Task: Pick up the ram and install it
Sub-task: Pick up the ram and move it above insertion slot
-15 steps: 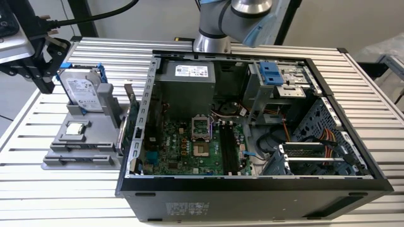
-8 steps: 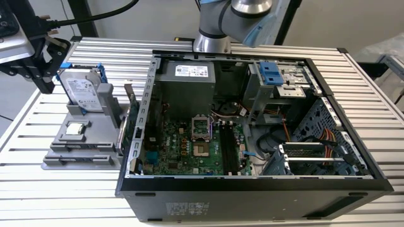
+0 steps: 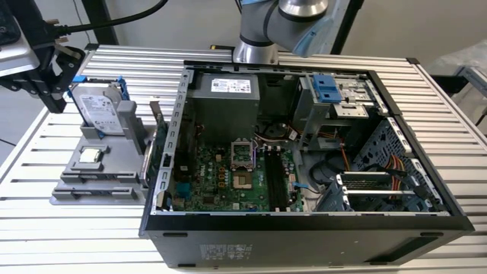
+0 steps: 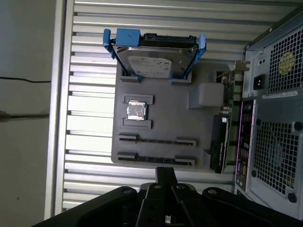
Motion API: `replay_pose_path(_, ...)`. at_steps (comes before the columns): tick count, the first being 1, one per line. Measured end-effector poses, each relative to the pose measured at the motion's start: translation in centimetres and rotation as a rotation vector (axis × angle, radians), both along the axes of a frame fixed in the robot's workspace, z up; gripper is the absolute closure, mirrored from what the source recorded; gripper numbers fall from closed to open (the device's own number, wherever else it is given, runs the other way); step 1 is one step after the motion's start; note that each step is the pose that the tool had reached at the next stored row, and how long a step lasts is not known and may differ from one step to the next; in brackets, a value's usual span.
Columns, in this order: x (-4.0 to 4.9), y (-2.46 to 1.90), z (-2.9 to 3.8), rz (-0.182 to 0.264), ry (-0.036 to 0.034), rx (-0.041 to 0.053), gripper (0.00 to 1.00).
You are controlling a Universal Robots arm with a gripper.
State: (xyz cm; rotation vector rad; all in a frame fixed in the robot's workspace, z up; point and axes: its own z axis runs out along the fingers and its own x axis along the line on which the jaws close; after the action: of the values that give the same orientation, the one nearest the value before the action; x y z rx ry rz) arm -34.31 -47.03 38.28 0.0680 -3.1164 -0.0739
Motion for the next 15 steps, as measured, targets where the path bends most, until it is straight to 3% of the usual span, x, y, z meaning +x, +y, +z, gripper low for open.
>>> replay_pose_path(12, 0.00, 0.00, 0.00, -0.016, 0.0000, 0.0000, 1.00)
replay_pose_path(15, -0.01, 0.00, -0.01, 0.015, -0.0001, 0.0001, 1.00)
